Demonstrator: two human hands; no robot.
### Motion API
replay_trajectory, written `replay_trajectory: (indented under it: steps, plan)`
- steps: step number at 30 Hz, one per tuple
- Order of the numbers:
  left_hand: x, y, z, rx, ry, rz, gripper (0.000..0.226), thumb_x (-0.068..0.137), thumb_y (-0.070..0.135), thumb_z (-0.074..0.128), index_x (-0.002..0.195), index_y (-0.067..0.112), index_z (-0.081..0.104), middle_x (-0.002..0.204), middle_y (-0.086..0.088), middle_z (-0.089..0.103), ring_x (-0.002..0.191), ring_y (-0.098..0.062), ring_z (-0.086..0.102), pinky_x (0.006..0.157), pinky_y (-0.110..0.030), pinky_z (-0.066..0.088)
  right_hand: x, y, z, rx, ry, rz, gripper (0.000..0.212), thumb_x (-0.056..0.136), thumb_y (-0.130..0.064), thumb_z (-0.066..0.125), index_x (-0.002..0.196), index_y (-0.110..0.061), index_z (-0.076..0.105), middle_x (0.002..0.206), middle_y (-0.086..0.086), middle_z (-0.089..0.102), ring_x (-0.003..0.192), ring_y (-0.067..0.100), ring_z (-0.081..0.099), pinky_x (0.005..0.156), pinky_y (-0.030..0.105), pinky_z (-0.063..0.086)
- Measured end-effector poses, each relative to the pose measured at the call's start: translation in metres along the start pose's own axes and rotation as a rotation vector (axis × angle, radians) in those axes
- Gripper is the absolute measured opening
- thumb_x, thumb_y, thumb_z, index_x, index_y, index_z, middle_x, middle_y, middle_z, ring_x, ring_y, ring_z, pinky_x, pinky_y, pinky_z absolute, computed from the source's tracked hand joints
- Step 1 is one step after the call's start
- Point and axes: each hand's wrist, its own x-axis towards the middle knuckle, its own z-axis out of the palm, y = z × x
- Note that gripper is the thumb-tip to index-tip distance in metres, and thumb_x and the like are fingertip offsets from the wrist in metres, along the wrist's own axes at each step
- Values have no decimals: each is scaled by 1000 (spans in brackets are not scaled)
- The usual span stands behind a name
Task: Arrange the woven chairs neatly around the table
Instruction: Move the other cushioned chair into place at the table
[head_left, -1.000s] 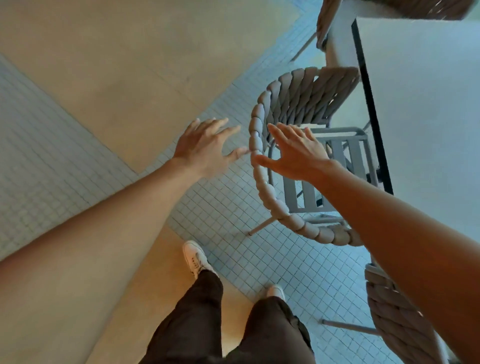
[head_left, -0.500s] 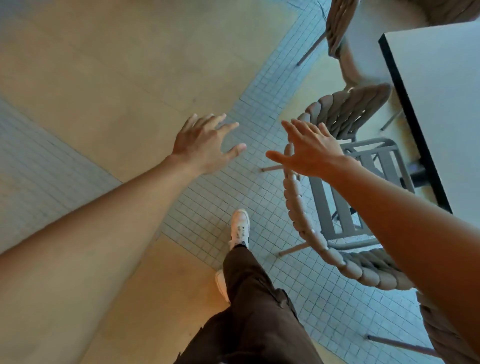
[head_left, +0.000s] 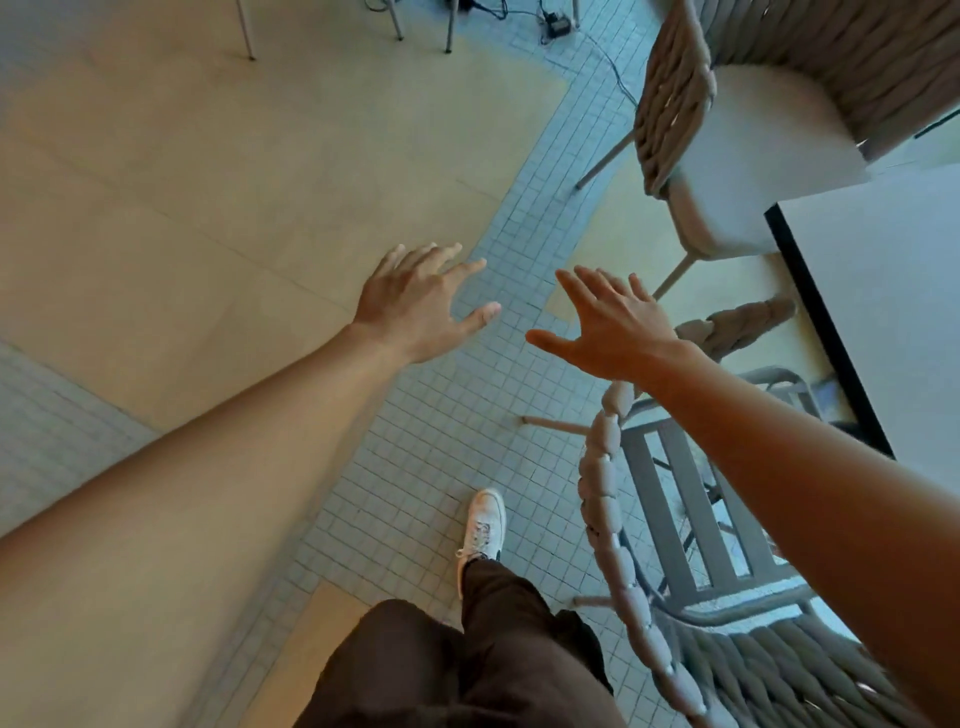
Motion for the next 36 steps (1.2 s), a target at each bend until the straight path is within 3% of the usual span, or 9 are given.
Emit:
replay_trajectory:
  steps: [11,25,36]
  plan:
    - [119,-59,-24,-12,14,118,74,89,78,32,150,36,41,158,1,37,146,-20,32,122,-46,17,99,4,-47,20,-3,117,107,80,-93,22,161,-25,8,168,5,13,153,26,12,123,54,9]
    - [275,-142,-66,71,-22,434,74,90,79,28,148,35,43,154,-2,44,142,-22,38,119,-47,21,196,-4,-96,120,69,421,109,77,-95,25,160,-26,11,167,5,16,153,26,14,123,54,9]
    - [363,-132,-80,107,-33,557,68,93,73,34,147,34,43,155,-1,43,141,-24,40,120,-48,23,238,32,-116,132,87,511,107,80,-93,28,160,-23,14,166,7,19,152,28,17,122,56,11]
